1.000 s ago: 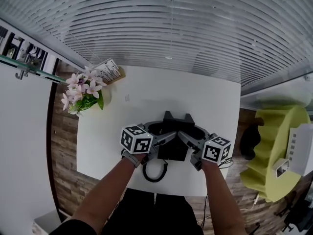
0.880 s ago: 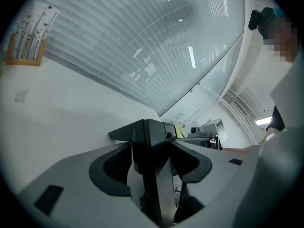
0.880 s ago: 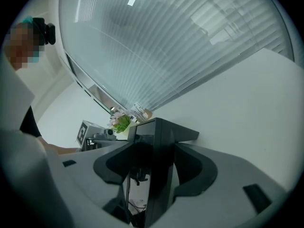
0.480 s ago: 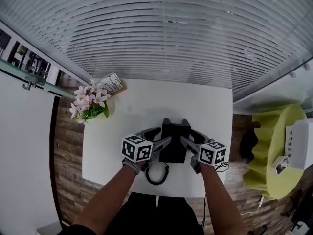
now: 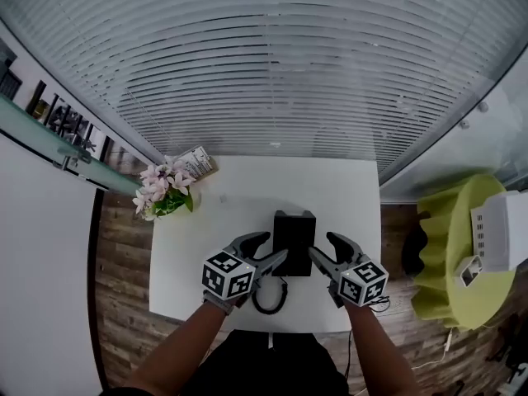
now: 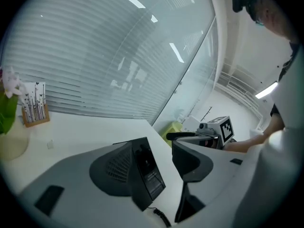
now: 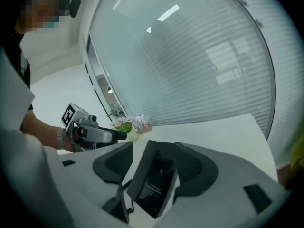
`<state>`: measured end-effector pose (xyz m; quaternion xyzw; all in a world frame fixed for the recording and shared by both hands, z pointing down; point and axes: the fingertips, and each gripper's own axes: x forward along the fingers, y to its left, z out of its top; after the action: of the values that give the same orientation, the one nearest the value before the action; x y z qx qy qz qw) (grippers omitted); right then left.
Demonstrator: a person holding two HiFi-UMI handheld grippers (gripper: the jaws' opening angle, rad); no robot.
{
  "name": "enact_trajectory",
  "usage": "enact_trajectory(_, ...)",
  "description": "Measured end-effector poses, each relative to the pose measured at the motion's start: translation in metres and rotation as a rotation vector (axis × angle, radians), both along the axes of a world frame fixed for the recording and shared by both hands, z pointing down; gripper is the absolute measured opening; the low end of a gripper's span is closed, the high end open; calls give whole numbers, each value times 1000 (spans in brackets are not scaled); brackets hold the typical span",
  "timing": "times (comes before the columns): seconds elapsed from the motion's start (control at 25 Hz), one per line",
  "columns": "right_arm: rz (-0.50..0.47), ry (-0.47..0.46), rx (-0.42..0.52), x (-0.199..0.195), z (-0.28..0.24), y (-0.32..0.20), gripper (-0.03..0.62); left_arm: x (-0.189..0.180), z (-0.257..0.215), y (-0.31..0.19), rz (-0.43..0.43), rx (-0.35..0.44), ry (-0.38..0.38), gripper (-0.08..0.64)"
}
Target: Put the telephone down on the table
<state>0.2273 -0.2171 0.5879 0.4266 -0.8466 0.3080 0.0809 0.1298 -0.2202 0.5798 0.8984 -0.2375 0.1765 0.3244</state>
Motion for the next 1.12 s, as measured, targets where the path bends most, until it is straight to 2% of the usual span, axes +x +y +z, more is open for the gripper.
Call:
enact_trajectory(0.2,-56,40,144,-24,-66,30,278,-1,-48,26,43,63,49,268)
enact_trajectory(0.52,-116,59,273,-61,-151,74,278,1,-150,61,168,366,17,268)
enact_trajectory(0.76,-111,63,388,-69,-212,85,271,-14,-205,73,153,487,57,252)
enact_trajectory(0.92,-94,43,449,-73,-244,89,186,-23,-231,79,141,550,62,205)
enact_trajectory(1.04,-69,60,498,-74,-256,92,70,-26,-242,83,122,577,87,100)
enact_trajectory(1.12,-58,66,519,-77,-261,94,46,-27,-247,84,99,586,107,38)
